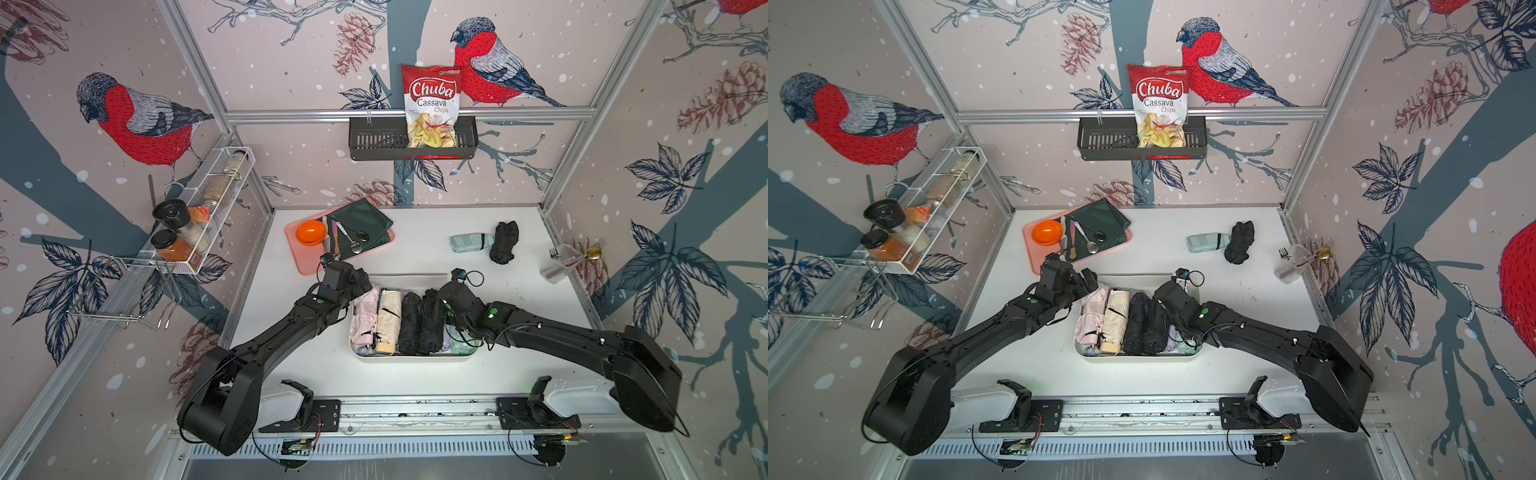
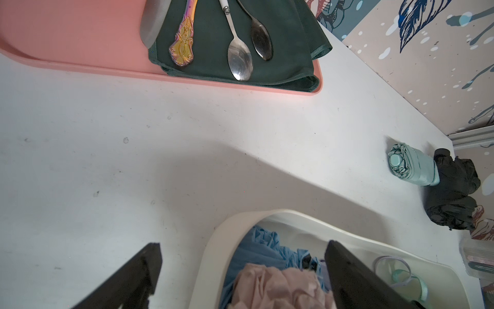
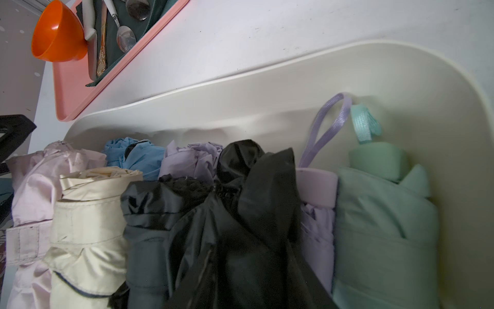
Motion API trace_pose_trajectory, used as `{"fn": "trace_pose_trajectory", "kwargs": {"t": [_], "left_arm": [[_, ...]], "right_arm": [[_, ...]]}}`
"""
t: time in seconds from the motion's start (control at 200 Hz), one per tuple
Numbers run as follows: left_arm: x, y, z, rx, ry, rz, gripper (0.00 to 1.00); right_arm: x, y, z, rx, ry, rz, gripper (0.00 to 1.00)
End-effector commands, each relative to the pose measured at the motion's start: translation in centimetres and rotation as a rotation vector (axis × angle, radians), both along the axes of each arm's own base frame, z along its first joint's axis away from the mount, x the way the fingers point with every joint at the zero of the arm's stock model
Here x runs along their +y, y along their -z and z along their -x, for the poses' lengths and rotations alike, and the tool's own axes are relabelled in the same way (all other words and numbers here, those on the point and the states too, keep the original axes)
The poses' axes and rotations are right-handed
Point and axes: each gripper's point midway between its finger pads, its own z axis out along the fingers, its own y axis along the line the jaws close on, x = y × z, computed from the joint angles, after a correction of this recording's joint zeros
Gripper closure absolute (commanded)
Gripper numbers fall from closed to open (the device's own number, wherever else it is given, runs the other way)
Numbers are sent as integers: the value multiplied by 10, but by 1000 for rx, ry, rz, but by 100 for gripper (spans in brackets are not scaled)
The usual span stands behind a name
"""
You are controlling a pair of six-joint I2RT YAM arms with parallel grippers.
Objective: Put the umbrella into the storage box
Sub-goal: Place the umbrella in the storage box, then pick up the umbrella from the corner of the board.
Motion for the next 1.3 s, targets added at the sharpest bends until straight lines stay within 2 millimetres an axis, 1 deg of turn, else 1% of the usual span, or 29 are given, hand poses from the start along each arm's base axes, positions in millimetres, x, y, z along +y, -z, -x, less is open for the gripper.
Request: {"fn": "trace_pose_trajectory", "kwargs": {"t": [0.0,0.07,0.13,0.135,0.145,0.17,0.22,0.29,0.325,0.345,0.355,0.365,0.37,0.375,0.385,0.495,0.595,0.605,0.645,0.72,0.825,0.916,0.921,0.951,1.021,1.126,1.231,1.296], "left_arm": [[-1,-10,-6,-33,-8,20,1],[-1,-12,-7,-37,-12,17,1],[0,-12,-7,-37,-16,14,1],[0,-12,-7,-38,-17,13,1],[0,-12,-7,-38,-17,14,1],[0,-13,-8,-39,-18,13,1],[1,-13,-8,-38,-22,9,1],[1,-14,-9,-40,-22,4,1],[2,-13,-10,-38,-24,0,1],[2,-14,-10,-40,-25,-1,1],[2,-14,-10,-41,-25,-1,1],[2,-13,-10,-39,-24,-2,1],[2,-13,-10,-40,-25,-2,1],[2,-13,-10,-40,-24,-2,1],[2,-14,-11,-41,-24,-2,1],[-2,-15,-13,-52,-5,4,2],[-5,-16,-14,-56,9,6,2],[-5,-16,-14,-56,9,5,2],[-5,-17,-15,-59,11,5,2],[-5,-17,-14,-61,13,-1,2],[-2,-19,-14,-68,6,-6,2],[0,-19,-13,-73,0,-12,2],[0,-20,-13,-73,0,-12,2],[0,-20,-13,-76,-2,-12,2],[0,-21,-13,-78,-1,-13,2],[0,-21,-12,-76,4,-13,2],[0,-21,-11,-75,4,-13,2],[1,-20,-11,-75,2,-14,2]], "right_arm": [[-7,-14,-1,-18,-5,25,48],[-15,-29,-7,-44,20,40,38],[-24,-35,-14,-58,41,70,34],[-25,-39,-15,-66,45,62,33],[-26,-42,-15,-72,46,59,33],[-32,-49,-19,-87,61,64,31],[-41,-57,-25,-105,81,78,29],[-61,-71,-39,-139,132,102,26],[-71,-77,-45,-159,158,113,22],[-77,-81,-50,-169,175,118,19],[-81,-82,-52,-171,186,121,16],[-84,-84,-54,-175,193,124,10],[-86,-85,-56,-177,199,125,5],[-88,-86,-57,-179,203,127,2],[-91,-88,-60,-183,209,130,0],[-132,-100,-90,-206,301,177,0],[-165,-108,-118,-223,364,230,0],[-168,-105,-123,-213,368,242,0],[-183,-101,-137,-199,393,276,0],[-205,-94,-158,-174,428,317,0],[-236,-78,-188,-117,476,362,0],[-252,-64,-213,-73,483,372,0],[-254,-61,-216,-66,483,376,0],[-259,-56,-223,-53,483,384,0],[-262,-42,-239,-20,462,388,0],[-259,-23,-260,10,423,374,0],[-256,-8,-277,28,394,365,3],[-254,4,-286,48,376,358,7]]}}
